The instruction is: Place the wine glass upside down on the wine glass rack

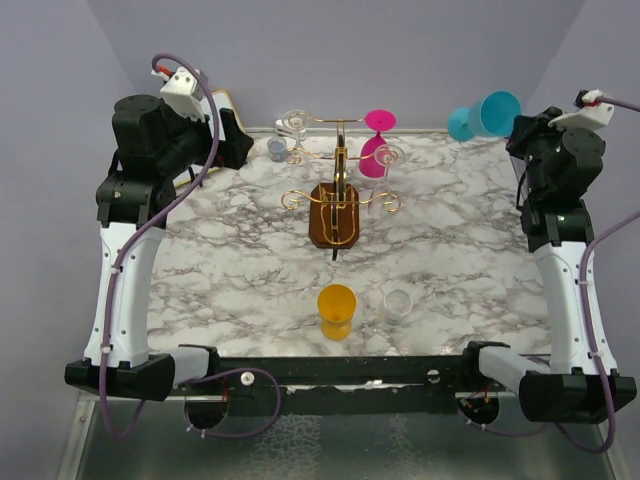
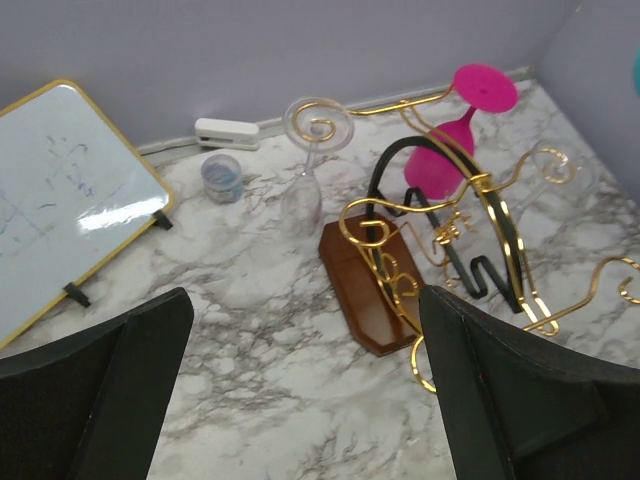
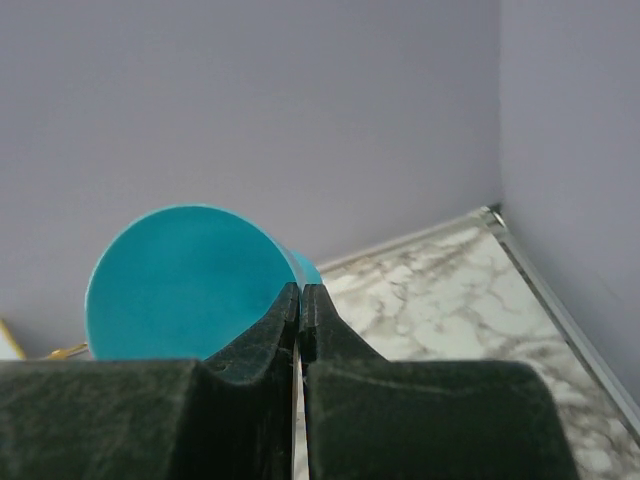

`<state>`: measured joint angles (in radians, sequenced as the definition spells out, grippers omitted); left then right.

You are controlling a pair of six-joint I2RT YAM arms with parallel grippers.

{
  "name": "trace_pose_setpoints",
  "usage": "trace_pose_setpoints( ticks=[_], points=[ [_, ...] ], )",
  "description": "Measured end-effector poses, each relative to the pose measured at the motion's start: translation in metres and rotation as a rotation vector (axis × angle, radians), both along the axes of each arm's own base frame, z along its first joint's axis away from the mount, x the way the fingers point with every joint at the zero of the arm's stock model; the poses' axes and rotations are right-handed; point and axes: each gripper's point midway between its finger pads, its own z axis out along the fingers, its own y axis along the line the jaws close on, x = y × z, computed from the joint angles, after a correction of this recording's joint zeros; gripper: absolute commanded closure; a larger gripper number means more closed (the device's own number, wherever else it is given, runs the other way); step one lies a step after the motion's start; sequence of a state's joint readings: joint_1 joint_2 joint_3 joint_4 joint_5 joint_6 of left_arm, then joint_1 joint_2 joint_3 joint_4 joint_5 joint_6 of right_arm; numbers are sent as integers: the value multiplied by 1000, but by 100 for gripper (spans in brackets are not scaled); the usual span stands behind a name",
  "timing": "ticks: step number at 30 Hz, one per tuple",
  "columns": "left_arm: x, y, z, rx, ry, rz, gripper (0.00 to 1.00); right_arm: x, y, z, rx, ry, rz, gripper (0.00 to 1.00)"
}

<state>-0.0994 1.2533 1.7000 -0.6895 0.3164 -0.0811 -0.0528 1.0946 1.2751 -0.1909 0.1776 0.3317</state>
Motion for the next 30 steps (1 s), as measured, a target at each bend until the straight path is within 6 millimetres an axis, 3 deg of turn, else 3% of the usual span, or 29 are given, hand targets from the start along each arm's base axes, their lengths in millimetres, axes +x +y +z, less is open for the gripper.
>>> trace_pose_setpoints(
  ticks=[5, 10, 13, 19, 25, 30],
  points=[
    [-9, -32, 22, -213, 14, -113, 1, 7, 42, 47, -37, -174, 240, 99],
    [-22, -57, 48, -376, 21, -241, 1, -9, 84, 92, -163, -403, 457, 99],
    [-26, -66, 60, -454, 26, -283, 1, -19, 102, 95, -271, -492, 518, 99],
    [-27, -80, 66, -626, 91, -346, 1, -34, 135, 75, -413, -642, 607, 99],
    [-23, -85, 75, -695, 120, -364, 1, -68, 200, 71, -600, -858, 694, 99],
    [-24, -85, 80, -709, 121, -366, 1, -90, 226, 73, -801, -1018, 622, 99]
  ],
)
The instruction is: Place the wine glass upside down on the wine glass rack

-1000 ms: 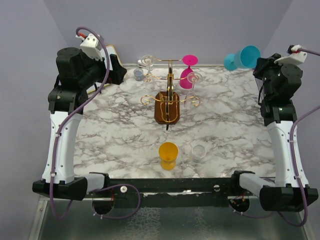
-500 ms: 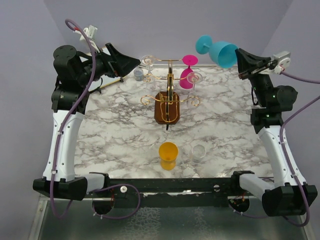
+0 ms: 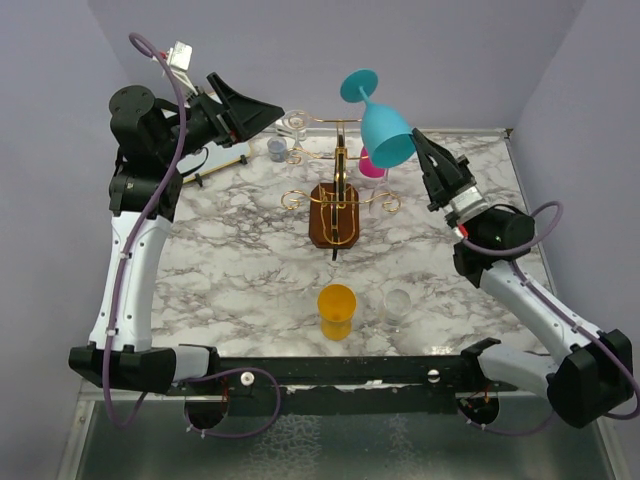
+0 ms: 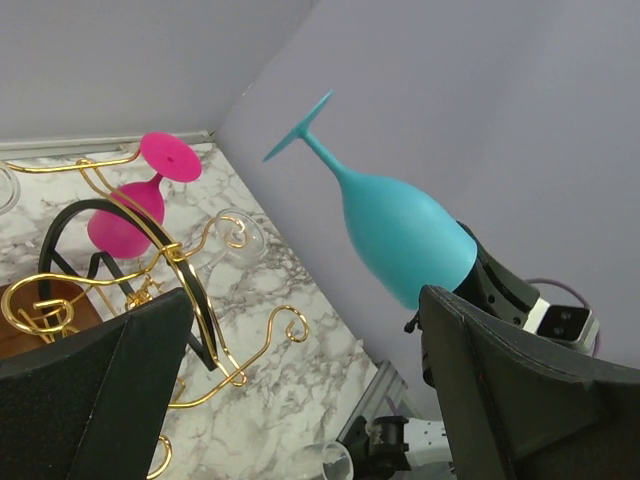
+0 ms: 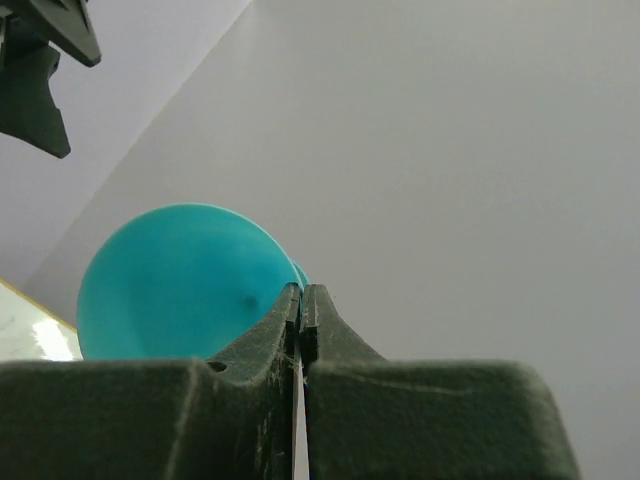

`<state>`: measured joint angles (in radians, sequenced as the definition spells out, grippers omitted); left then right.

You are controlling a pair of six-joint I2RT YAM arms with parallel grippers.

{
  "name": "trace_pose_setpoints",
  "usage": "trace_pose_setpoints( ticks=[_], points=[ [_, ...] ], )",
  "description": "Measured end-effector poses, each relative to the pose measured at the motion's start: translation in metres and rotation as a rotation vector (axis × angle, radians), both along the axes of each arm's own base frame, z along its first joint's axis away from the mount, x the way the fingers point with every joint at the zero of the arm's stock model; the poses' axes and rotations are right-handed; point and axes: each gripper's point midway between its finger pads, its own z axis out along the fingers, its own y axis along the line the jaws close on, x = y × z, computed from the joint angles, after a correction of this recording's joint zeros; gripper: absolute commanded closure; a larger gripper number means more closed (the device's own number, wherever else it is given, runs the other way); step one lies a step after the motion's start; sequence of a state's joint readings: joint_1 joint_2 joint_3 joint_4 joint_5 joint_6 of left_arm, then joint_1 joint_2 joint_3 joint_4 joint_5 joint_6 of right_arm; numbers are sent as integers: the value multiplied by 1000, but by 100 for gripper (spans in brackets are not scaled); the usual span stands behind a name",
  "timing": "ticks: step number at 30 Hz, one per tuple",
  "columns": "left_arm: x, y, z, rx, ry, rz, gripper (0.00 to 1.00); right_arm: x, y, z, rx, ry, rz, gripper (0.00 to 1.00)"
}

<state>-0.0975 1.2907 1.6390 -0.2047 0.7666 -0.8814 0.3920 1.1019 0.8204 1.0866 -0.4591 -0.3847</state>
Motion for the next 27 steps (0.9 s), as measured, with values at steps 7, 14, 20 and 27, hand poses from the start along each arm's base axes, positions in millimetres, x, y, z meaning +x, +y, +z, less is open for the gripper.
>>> trace_pose_setpoints(
  ticks=[7, 14, 20, 27],
  points=[
    [-2, -6, -1, -43, 16, -48, 1, -12, 7, 4, -57, -210, -120, 99],
    [7, -21, -34, -134, 174, -121, 1, -15, 16, 5, -46, -273, -140, 99],
    [9, -38, -23, -177, 188, -174, 1, -10, 35, 1, -56, -276, -121, 99],
    [8, -59, 8, -215, 126, -243, 3, -8, 49, 0, -54, -276, -114, 99]
  ],
)
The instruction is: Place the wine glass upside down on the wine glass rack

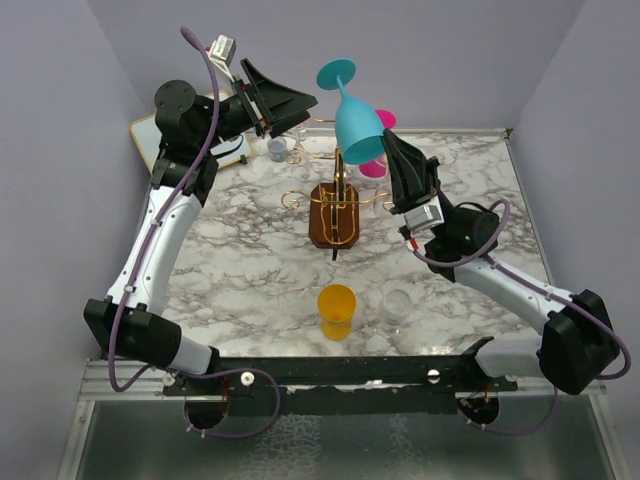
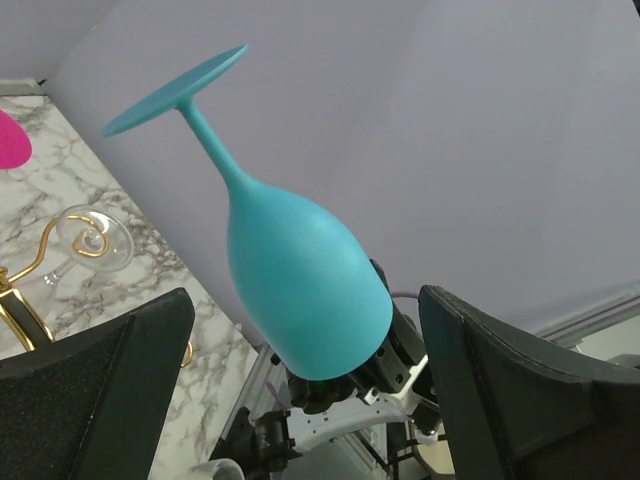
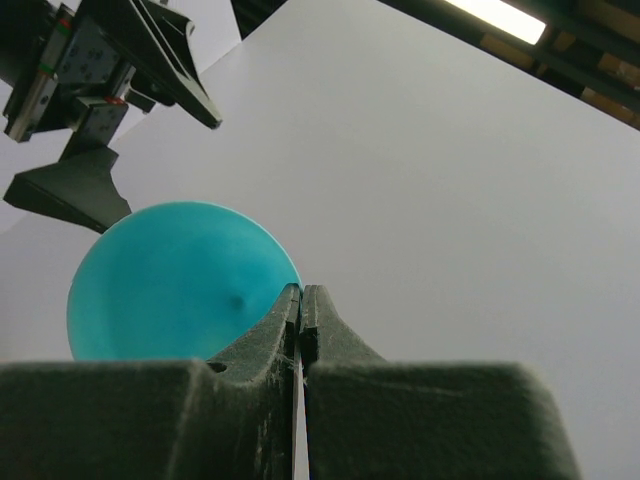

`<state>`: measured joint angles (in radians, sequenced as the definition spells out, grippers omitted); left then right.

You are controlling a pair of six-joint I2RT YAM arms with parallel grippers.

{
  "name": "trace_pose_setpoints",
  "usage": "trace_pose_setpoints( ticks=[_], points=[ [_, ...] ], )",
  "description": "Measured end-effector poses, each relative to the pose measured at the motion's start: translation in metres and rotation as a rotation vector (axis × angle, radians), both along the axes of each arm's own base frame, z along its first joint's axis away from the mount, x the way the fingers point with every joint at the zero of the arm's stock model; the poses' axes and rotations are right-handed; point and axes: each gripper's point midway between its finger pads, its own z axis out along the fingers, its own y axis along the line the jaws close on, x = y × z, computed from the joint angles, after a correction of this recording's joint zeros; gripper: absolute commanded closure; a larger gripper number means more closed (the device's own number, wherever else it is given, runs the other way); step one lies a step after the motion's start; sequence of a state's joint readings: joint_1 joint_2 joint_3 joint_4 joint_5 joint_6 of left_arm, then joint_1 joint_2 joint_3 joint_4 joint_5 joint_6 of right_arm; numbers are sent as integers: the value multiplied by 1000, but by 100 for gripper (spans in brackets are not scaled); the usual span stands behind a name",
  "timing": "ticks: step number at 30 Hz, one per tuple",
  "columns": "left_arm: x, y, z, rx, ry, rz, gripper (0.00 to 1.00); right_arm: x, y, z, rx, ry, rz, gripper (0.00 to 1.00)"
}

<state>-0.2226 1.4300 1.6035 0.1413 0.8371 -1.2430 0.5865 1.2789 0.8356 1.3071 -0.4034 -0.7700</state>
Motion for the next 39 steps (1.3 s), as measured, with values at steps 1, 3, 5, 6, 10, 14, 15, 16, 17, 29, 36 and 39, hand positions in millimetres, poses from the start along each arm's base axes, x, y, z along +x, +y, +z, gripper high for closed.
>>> trace_pose_setpoints(
  ticks=[1, 3, 5, 6, 10, 14, 15, 16, 17, 29, 36, 39],
  points=[
    [1, -3, 0, -2, -1, -7, 3, -1, 3, 1, 1, -3, 3, 99],
    [3, -7, -3, 0, 7, -16, 4, -1, 7, 3, 4, -9, 5, 99],
    [7, -12, -8, 2, 22, -23, 6, -1, 10, 5, 9, -13, 6, 99],
    [9, -14, -11, 4, 29, -25, 8, -1, 12, 5, 11, -14, 6, 99],
    [20, -22, -21, 11, 56, -35, 17, -2, 19, 5, 9, -19, 9, 99],
    [26, -27, -21, 11, 59, -39, 21, -2, 27, 0, 0, -16, 16, 99],
    [27, -28, -19, 9, 52, -40, 23, -1, 29, -1, -4, -15, 18, 99],
    [26, -28, -17, 7, 47, -41, 26, -1, 31, -3, -7, -13, 19, 99],
    [26, -28, -14, 5, 39, -42, 31, 0, 32, -4, -10, -12, 18, 99],
    [33, -30, -8, -20, 16, -37, 55, -2, 40, -6, 4, -38, -20, 99],
    [34, -32, -6, -14, 4, -37, 53, -6, 45, -7, 8, -38, -12, 99],
    [34, -32, -7, -11, 0, -36, 56, -8, 47, -7, 9, -39, -6, 99]
  ],
)
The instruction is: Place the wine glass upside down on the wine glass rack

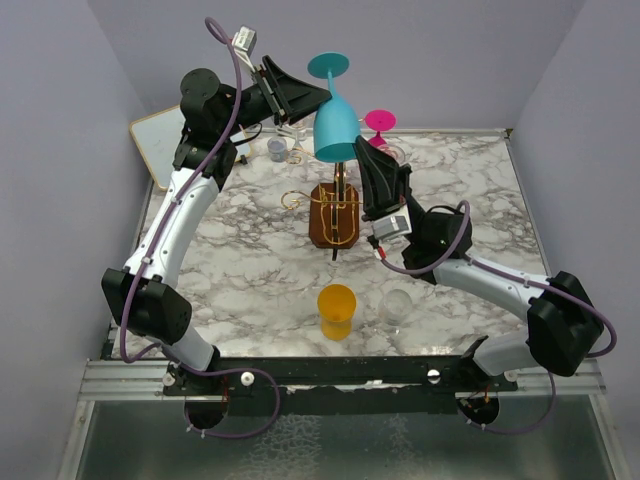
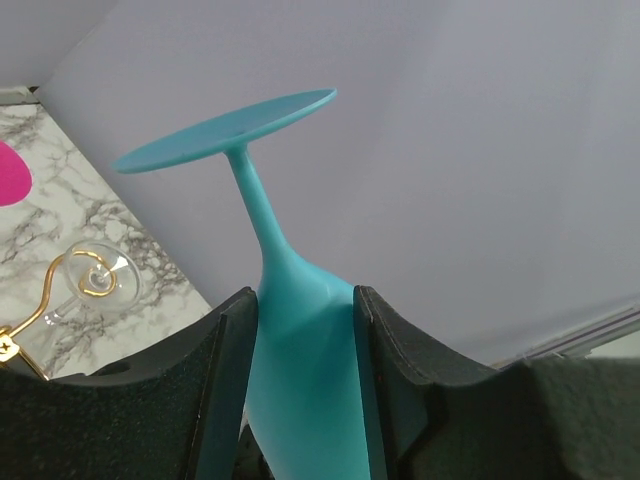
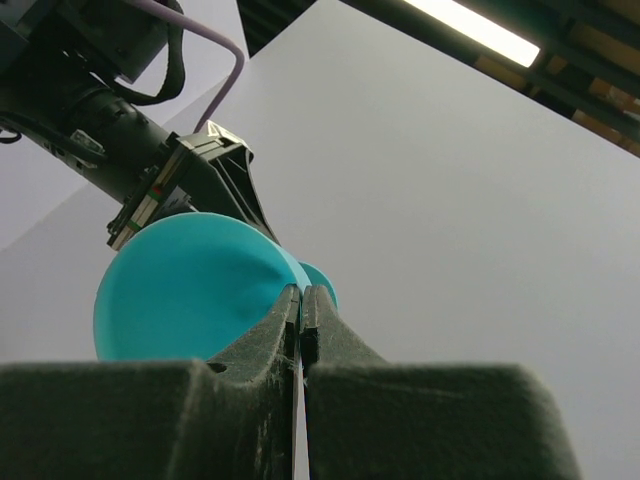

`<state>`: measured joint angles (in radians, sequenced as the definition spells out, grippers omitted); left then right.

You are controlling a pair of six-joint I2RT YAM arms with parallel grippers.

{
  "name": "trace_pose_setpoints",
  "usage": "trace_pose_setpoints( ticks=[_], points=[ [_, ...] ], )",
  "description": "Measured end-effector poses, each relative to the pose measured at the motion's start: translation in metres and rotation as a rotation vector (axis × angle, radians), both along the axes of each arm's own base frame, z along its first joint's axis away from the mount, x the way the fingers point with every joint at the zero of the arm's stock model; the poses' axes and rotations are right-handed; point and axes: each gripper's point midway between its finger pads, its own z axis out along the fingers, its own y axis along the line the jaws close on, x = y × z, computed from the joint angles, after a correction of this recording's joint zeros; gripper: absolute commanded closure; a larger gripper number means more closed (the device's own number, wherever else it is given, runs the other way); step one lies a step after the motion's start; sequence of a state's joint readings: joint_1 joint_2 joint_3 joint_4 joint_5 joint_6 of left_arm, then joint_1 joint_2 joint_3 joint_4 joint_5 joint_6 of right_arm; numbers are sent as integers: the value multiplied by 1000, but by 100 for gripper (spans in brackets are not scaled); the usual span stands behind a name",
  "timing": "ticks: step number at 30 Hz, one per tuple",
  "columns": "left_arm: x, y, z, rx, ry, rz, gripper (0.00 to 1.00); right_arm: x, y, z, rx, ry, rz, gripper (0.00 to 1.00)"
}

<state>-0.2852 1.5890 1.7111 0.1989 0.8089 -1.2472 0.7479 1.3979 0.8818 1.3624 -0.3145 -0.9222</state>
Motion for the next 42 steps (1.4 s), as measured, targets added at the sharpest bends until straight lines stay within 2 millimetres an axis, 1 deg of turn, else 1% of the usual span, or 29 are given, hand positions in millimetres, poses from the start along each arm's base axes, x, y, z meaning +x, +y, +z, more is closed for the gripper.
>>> trace_pose_setpoints(
  ticks=[5, 11, 12, 16, 17, 20, 23, 27, 33, 34, 35, 37, 40, 42],
  points=[
    [1, 0, 1, 0, -6, 5, 54, -5, 5, -1, -1, 1, 17, 99],
    [0, 0, 3, -3, -11, 6, 54, -9, 10, -8, -8, 15, 42, 99],
    [0, 0, 4, -5, -11, 6, 55, -10, 10, -9, -8, 19, 48, 99],
    [0, 0, 6, -15, -16, 4, 66, -12, 11, -12, -5, 23, 60, 99],
    [-1, 0, 7, -17, -17, 3, 67, -12, 11, -12, -4, 22, 61, 99],
    [-1, 1, 9, -23, -24, 2, 66, -15, 12, -12, 0, 18, 67, 99],
    [-2, 1, 12, -30, -33, -1, 60, -17, 13, -12, 3, 15, 73, 99],
    [-3, 0, 14, -34, -41, -3, 59, -18, 17, -14, 3, 23, 88, 99],
    [-3, 0, 13, -31, -47, -2, 67, -20, 18, -19, 0, 35, 111, 99],
    [-3, 0, 13, -31, -47, -2, 72, -20, 18, -20, -1, 36, 113, 99],
    [-3, 0, 13, -32, -49, -3, 80, -20, 18, -20, -1, 36, 116, 99],
    [-5, 0, 14, -32, -56, -10, 87, -22, 19, -21, -1, 40, 135, 99],
    [-7, 0, 15, -31, -70, -23, 86, -26, 22, -22, -5, 44, 165, 99],
    [-10, -1, 16, -30, -86, -34, 82, -28, 23, -23, -9, 47, 185, 99]
  ],
)
